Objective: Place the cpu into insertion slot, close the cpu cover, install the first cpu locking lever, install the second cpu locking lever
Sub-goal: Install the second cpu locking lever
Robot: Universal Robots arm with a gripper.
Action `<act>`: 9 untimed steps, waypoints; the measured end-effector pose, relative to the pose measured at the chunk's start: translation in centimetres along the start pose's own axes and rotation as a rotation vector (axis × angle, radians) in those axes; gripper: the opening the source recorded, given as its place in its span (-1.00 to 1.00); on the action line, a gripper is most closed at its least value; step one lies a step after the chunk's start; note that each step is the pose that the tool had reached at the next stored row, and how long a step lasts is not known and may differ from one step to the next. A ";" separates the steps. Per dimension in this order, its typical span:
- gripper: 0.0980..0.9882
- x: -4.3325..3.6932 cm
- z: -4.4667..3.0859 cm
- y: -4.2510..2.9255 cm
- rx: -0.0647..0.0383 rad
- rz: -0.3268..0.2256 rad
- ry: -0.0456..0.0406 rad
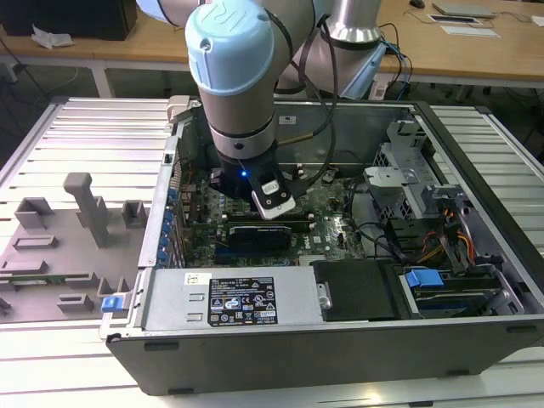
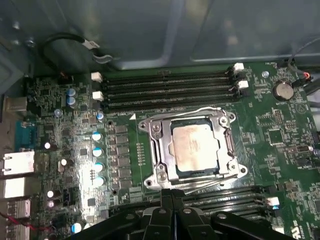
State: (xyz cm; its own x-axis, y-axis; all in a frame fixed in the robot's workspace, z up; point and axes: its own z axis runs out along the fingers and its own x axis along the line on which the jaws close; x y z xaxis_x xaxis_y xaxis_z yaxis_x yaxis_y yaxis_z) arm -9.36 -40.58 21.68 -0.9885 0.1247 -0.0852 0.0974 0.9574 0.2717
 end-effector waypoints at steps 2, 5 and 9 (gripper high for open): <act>-0.98 0.07 0.28 -0.08 -0.009 0.001 0.0008; -0.98 0.26 0.90 -0.28 -0.016 0.002 0.0016; -0.98 0.60 1.25 -0.41 -0.019 0.002 0.0019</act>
State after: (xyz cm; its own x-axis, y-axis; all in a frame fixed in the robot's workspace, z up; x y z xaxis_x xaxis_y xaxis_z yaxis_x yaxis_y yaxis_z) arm -9.86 -40.58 20.32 -0.9885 0.1263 -0.0827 0.0974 0.9519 0.2905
